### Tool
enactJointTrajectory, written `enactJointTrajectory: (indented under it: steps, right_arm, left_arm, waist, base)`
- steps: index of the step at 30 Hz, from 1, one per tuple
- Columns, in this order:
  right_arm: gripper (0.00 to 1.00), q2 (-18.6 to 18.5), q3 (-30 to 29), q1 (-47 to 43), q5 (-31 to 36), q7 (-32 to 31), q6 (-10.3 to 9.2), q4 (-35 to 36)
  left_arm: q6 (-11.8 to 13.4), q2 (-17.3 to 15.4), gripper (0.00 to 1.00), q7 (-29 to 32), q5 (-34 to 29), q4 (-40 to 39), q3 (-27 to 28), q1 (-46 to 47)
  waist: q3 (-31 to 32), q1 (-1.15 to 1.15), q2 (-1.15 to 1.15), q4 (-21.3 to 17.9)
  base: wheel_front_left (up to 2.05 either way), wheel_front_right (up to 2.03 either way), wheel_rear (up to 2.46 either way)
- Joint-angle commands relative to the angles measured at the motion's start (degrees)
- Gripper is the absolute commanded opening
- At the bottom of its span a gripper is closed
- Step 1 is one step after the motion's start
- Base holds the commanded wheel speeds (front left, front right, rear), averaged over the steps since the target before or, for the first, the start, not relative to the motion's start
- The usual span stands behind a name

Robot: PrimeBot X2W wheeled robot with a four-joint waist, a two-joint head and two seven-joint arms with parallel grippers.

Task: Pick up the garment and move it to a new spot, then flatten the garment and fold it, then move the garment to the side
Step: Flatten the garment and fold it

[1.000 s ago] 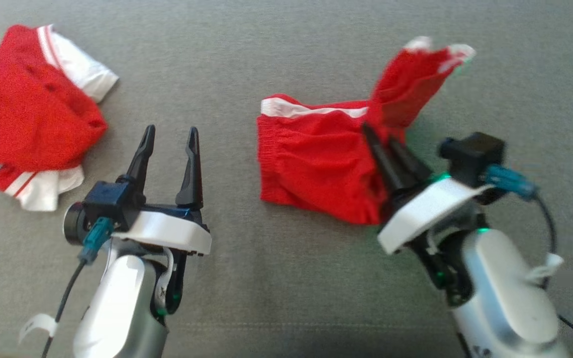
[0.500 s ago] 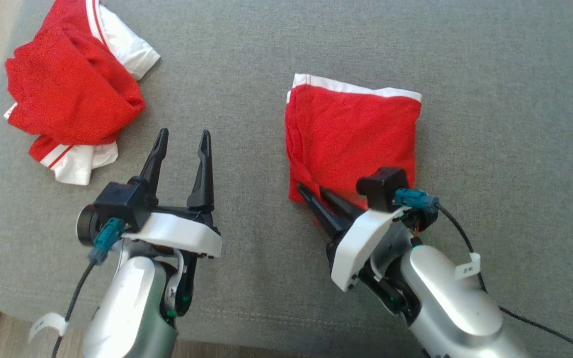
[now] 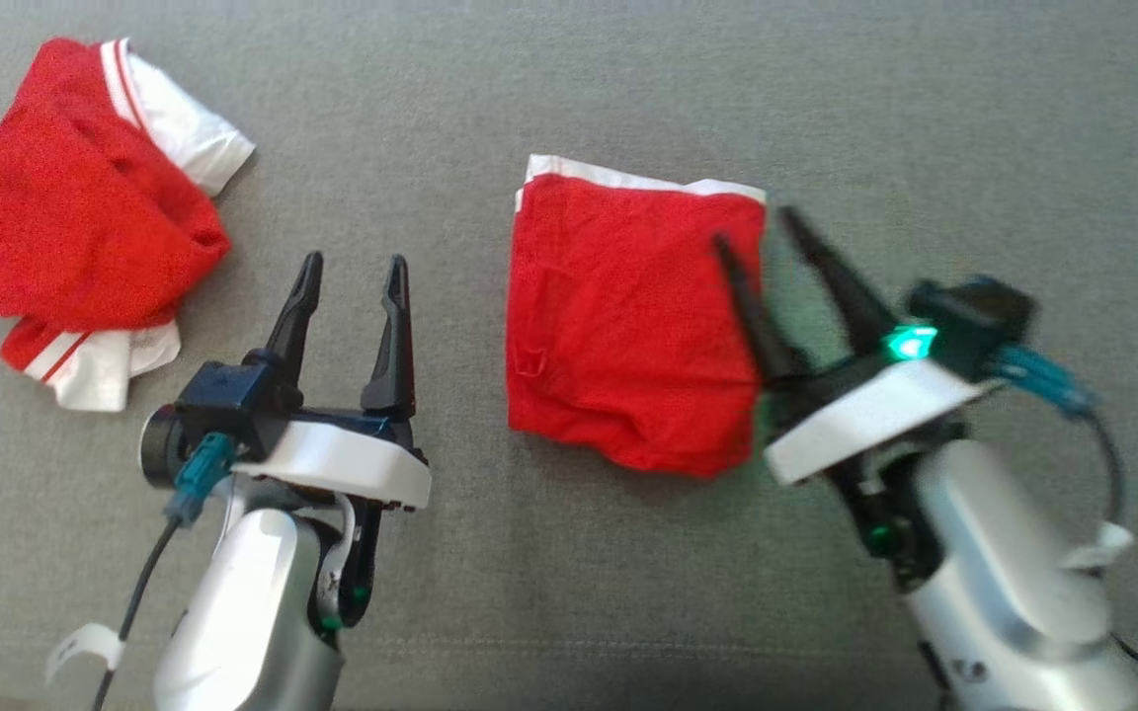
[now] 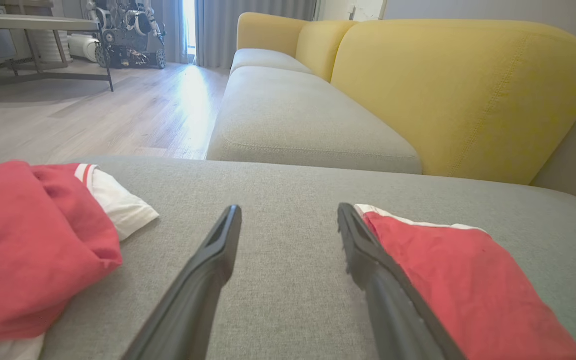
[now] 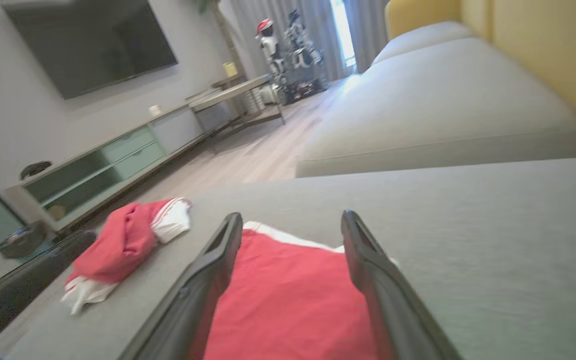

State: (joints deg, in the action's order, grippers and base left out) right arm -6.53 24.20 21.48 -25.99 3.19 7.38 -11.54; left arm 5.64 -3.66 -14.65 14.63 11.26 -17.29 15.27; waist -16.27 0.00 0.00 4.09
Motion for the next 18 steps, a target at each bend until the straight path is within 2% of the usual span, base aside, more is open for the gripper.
enactJointTrajectory:
  steps: [1,8,11,14,18]
  right_arm:
    - [1.0,0.4,-0.1,-1.2,0.7,0.7,0.11,2.2]
    - [1.0,0.7,-15.8,-6.4,6.4,1.8,0.11,5.5]
    - [1.0,1.0,-20.7,-8.8,8.4,1.4,0.11,7.2]
    - [1.0,1.4,-23.5,-10.8,9.9,1.0,0.11,8.9]
    - [1.0,1.9,-24.3,-13.1,11.3,-0.1,0.11,10.9]
  left_arm:
    - [0.5,-1.3,1.0,-0.3,-0.7,-1.9,2.4,0.0]
    - [0.9,-2.6,1.0,-0.3,-0.7,-2.6,3.0,-0.9]
    - [1.1,-3.3,1.0,-0.1,-0.7,-3.0,3.3,-1.4]
    - [1.3,-3.9,1.0,0.0,-0.5,-3.3,3.5,-2.4]
    - [1.6,-4.5,1.0,0.4,-0.2,-3.6,3.7,-4.3]
  waist:
    - [0.6,0.0,0.0,-0.7]
    - [1.7,0.0,0.0,-2.4]
    - [2.4,0.0,0.0,-2.9]
    - [3.4,0.0,0.0,-3.4]
    - [5.5,0.0,0.0,-4.0]
  base:
    - [0.0,0.0,0.0]
    - [0.0,0.0,0.0]
    - [0.0,0.0,0.0]
    - [0.0,0.0,0.0]
    - [0.0,0.0,0.0]
